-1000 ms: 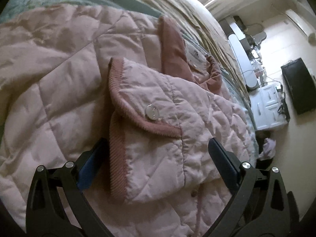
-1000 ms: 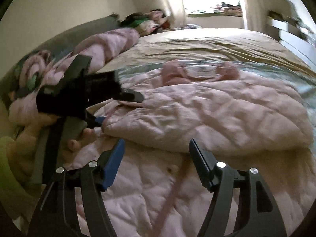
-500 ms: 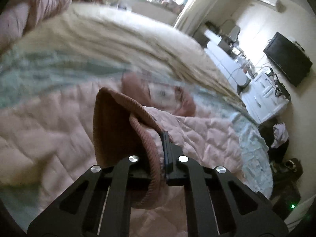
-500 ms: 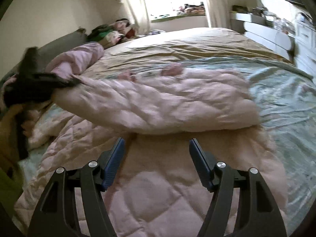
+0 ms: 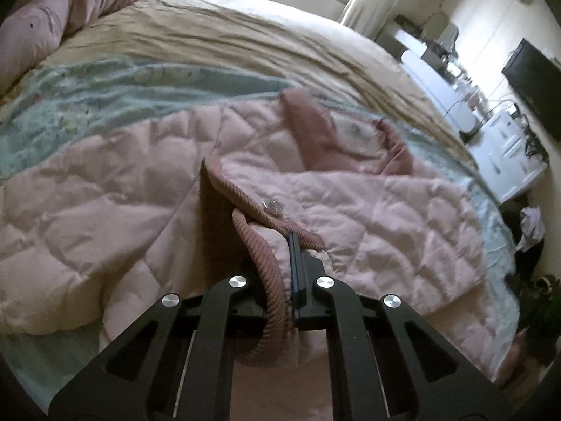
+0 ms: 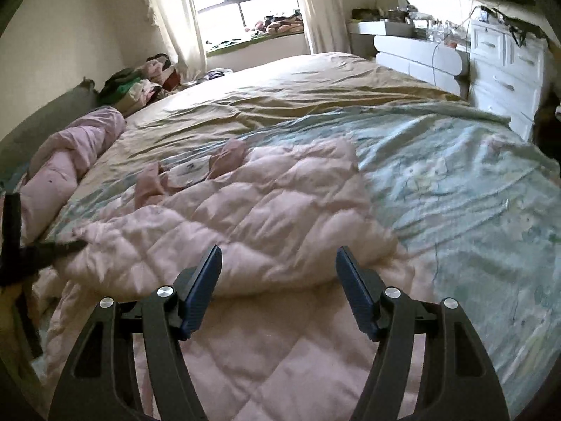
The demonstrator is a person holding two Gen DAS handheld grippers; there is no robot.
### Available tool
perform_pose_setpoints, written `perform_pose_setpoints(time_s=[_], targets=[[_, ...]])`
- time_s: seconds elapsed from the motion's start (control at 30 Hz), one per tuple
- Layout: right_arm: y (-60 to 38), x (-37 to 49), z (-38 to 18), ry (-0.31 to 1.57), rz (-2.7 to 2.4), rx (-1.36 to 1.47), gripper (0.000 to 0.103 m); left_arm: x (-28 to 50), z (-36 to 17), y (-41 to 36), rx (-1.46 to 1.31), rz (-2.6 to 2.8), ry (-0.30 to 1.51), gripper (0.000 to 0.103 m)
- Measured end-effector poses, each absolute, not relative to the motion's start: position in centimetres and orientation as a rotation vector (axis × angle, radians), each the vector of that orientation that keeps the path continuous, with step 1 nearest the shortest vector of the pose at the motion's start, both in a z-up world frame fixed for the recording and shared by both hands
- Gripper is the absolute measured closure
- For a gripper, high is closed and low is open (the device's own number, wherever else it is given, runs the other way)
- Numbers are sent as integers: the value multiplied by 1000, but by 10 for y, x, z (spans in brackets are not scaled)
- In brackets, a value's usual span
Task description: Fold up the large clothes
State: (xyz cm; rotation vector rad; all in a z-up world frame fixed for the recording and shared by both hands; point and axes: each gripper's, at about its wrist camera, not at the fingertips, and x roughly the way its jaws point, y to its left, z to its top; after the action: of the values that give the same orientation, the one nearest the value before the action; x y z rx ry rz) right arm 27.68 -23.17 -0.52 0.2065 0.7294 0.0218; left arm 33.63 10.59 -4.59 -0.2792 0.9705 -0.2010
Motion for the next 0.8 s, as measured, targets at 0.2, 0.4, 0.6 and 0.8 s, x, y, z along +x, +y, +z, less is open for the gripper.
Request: perform_pose_setpoints(time_s=[0.2,0.4,0.6,0.8], targets=[[-224,322,-17,805,13,163,37,331,-60,108,-259,-185,998,98],[-225,353,-61,991,-34,166,36,328,-65,105,-224,-180,1019,96],[-225,349,-66,977,-23,197,26,323,-63,99,-187,-164,1015,96],[-231,310,-37,872,-1,299,13,303,-42,94,-122,-130,981,47]])
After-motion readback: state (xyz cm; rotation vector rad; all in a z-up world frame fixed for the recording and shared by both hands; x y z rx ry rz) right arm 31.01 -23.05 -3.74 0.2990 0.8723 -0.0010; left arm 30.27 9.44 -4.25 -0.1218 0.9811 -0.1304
